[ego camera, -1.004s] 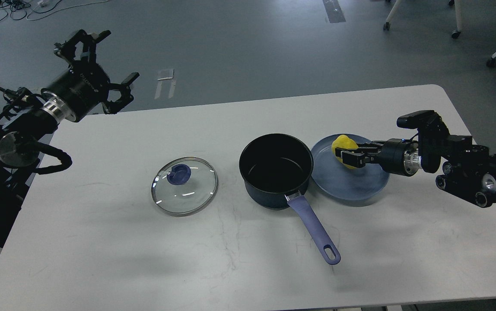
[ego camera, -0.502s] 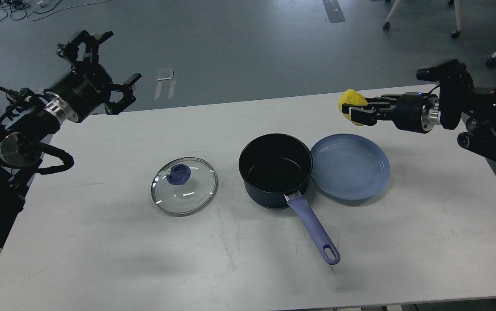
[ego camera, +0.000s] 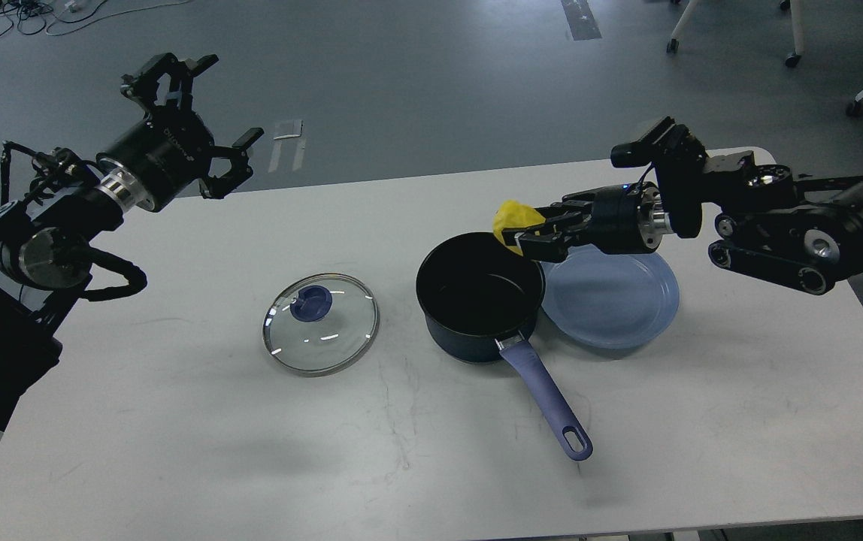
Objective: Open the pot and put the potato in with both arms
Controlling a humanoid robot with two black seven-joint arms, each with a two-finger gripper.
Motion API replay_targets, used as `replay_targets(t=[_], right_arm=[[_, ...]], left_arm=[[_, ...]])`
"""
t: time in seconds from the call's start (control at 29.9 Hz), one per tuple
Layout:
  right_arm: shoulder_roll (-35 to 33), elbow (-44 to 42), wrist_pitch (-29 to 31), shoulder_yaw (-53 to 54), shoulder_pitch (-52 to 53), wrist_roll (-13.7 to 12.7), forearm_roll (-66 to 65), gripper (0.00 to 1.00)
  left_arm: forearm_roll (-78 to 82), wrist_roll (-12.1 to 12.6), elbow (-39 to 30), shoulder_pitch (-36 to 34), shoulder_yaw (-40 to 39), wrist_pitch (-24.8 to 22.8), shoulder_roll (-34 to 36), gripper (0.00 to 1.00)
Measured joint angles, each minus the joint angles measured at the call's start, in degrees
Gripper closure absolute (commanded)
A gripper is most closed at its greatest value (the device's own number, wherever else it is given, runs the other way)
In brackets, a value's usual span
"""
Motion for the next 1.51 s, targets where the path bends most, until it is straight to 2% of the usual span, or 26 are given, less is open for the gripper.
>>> replay_targets(t=[0.07, 0.1, 0.13, 0.17, 0.37, 0.64, 0.77, 0.87, 1.04, 1.14, 1.31, 1.41, 1.51], right_arm=[[2.0, -0.5, 0.0, -0.3, 0.3, 0.0, 0.0, 0.59], [3.0, -0.9, 0.0, -0.4, 0.4, 0.0, 0.0, 0.40], [3.9, -1.3, 0.0, -0.5, 0.4, 0.0, 0.1, 0.15], [4.7, -1.6, 0.0, -0.7, 0.4, 0.0, 0.1, 0.00], [7.5, -2.2, 0.6, -1.7, 0.4, 0.0, 0.3, 0.00], [5.9, -2.1, 2.4, -0.6, 0.5, 0.0, 1.1, 0.00], [4.0, -2.6, 2.4, 7.5, 0.0, 0.0, 5.0, 0.00], [2.6, -2.9, 4.4, 17.4, -1.0, -0.3, 19.6, 0.00], [1.1, -3.0, 6.1, 28.9, -3.1, -4.6, 47.5, 0.00], [1.1, -3.2, 5.9, 36.2, -6.8, -7.7, 57.1, 0.00], [4.3, -4.0, 4.6, 48.9, -15.7, -12.8, 62.8, 0.00], [6.9, -4.0, 3.5, 53.3, -20.1, -14.2, 63.3, 0.00], [8.6, -3.6, 3.0, 54.5, -22.4, -14.5, 63.4, 0.00]], left_arm=[[0.0, 0.0, 0.0, 0.0, -0.1, 0.0, 0.0, 0.02], [0.0, 0.0, 0.0, 0.0, -0.1, 0.0, 0.0, 0.02], [0.0, 0.0, 0.0, 0.0, -0.1, 0.0, 0.0, 0.02], [0.0, 0.0, 0.1, 0.0, -0.1, 0.0, 0.0, 0.02], [0.0, -0.1, 0.1, 0.1, -0.2, -0.2, 0.6, 0.02], [0.0, -0.1, 0.1, 0.1, -0.2, -0.2, 0.6, 0.02], [-0.4, -0.4, 0.1, 0.1, -0.2, -0.1, 0.1, 0.02], [-0.5, -1.5, 0.1, 0.3, -0.3, -0.1, -0.5, 0.02], [-0.6, -2.5, 0.2, 1.2, -0.4, -0.1, -1.5, 0.02], [-0.6, -2.7, 0.3, 2.1, -0.4, -0.1, -2.2, 0.02], [-0.8, -3.0, 0.5, 3.8, -0.4, -0.1, -4.5, 0.02], [-1.0, -3.3, 0.9, 4.7, -0.9, -0.1, -6.2, 0.02], [-1.1, -3.3, 1.4, 5.4, -2.0, 0.3, -7.3, 0.02]])
